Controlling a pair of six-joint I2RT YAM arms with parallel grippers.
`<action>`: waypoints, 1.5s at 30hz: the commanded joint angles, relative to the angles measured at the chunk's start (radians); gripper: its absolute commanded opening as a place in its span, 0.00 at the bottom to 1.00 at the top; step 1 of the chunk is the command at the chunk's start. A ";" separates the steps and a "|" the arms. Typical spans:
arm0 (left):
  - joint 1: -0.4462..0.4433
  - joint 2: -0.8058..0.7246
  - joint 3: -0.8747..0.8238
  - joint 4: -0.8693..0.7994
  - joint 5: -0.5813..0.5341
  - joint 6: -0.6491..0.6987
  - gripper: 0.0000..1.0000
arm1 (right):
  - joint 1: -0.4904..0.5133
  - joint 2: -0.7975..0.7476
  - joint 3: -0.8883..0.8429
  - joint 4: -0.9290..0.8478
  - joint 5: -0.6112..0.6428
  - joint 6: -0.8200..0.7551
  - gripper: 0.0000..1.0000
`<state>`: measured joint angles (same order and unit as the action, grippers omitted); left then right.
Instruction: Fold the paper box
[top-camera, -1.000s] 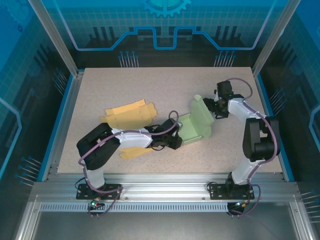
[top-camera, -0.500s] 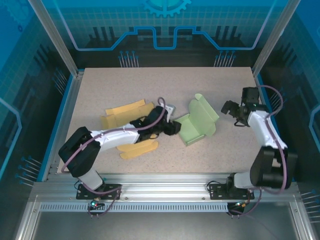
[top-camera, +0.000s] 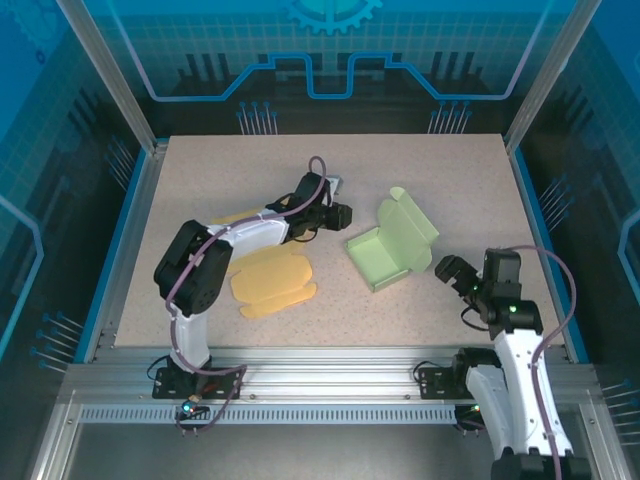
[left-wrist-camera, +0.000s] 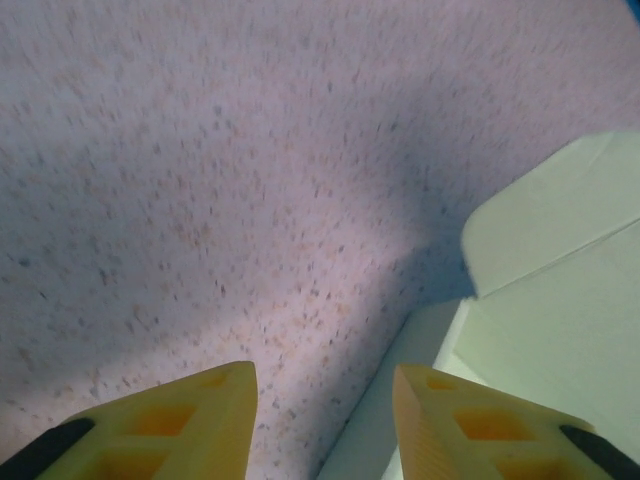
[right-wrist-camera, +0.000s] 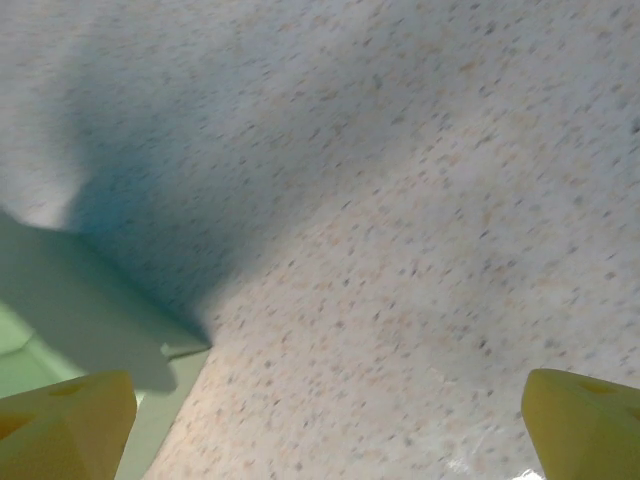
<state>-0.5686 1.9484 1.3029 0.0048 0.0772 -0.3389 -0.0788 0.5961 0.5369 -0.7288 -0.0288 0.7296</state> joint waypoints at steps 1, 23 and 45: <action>-0.002 0.028 0.018 -0.022 0.099 -0.009 0.39 | 0.065 -0.039 -0.055 0.006 -0.090 0.105 1.00; -0.077 0.018 -0.114 0.034 0.198 -0.090 0.31 | 0.367 0.458 -0.066 0.570 -0.099 0.187 1.00; -0.139 -0.251 -0.371 0.131 0.070 -0.220 0.50 | 0.327 0.720 0.215 0.421 0.010 -0.090 1.00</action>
<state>-0.7052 1.7710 0.9295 0.1394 0.2153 -0.5751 0.2672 1.3514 0.7395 -0.2195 -0.0631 0.6842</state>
